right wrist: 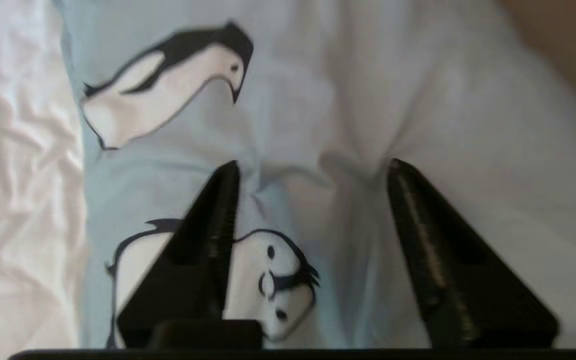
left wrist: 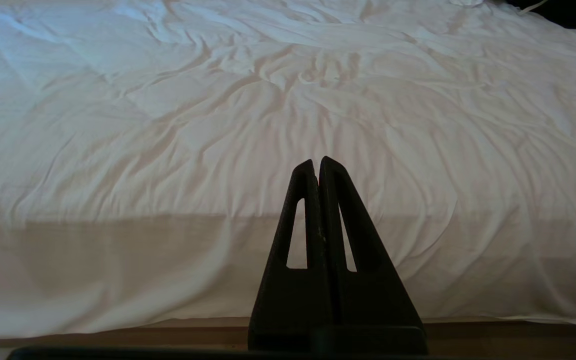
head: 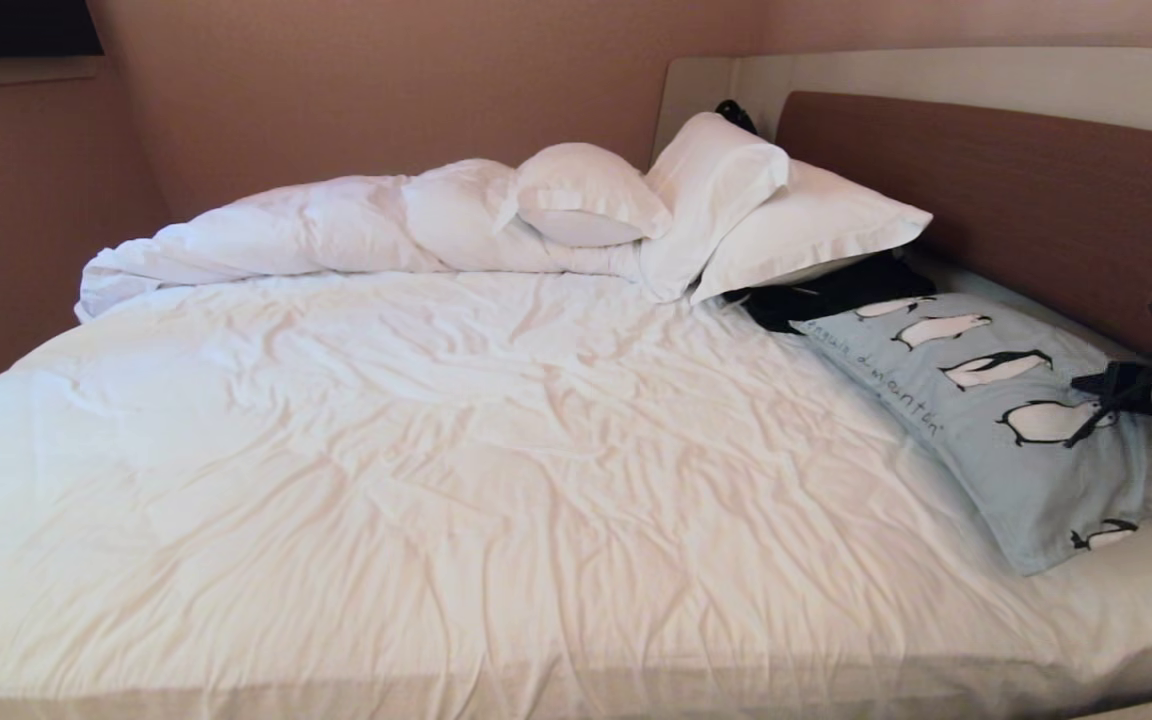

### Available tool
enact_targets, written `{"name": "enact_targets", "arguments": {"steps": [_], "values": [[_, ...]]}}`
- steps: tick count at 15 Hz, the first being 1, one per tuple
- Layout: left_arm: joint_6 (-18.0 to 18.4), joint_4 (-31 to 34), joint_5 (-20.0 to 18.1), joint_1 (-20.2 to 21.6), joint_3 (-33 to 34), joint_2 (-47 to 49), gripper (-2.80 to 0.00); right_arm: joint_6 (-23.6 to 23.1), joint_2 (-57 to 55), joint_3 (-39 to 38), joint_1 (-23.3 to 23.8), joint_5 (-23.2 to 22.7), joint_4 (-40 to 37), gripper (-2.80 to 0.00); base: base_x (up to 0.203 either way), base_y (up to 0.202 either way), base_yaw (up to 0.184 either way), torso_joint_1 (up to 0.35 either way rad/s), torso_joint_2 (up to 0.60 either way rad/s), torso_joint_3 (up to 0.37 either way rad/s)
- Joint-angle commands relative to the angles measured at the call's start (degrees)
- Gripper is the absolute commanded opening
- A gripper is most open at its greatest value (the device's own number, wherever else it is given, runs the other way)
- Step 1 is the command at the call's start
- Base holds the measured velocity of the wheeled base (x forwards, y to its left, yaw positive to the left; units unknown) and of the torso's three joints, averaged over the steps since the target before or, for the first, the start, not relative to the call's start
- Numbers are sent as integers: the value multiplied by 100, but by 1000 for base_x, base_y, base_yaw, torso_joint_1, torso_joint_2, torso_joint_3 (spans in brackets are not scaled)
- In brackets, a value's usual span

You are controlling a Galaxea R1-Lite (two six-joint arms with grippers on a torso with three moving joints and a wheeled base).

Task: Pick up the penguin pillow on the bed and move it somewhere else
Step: Place the pillow at the bedside, then pick up the pillow

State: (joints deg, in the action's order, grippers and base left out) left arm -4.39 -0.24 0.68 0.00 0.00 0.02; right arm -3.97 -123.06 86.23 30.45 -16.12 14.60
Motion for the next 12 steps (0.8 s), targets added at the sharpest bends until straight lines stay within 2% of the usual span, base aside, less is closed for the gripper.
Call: {"name": "enact_targets", "arguments": {"steps": [1,3,5,6,12], "values": [[-10,-2,2,0,18,-2,-280,1,413,-140,74,-22,16,0,0,0,0,0,0,0],[-1,-2,2,0,18,-2,-280,7,565,-230,121,-71,6,0,0,0,0,0,0,0],[-5,-2,2,0,18,-2,-280,13,1205,-418,262,-191,-16,0,0,0,0,0,0,0],[-8,-2,2,0,18,-2,-280,15,1325,-459,321,-229,-28,-280,0,0,0,0,0,0],[-1,-2,2,0,18,-2,-280,19,1064,-416,383,-278,-16,-280,0,0,0,0,0,0]]}}
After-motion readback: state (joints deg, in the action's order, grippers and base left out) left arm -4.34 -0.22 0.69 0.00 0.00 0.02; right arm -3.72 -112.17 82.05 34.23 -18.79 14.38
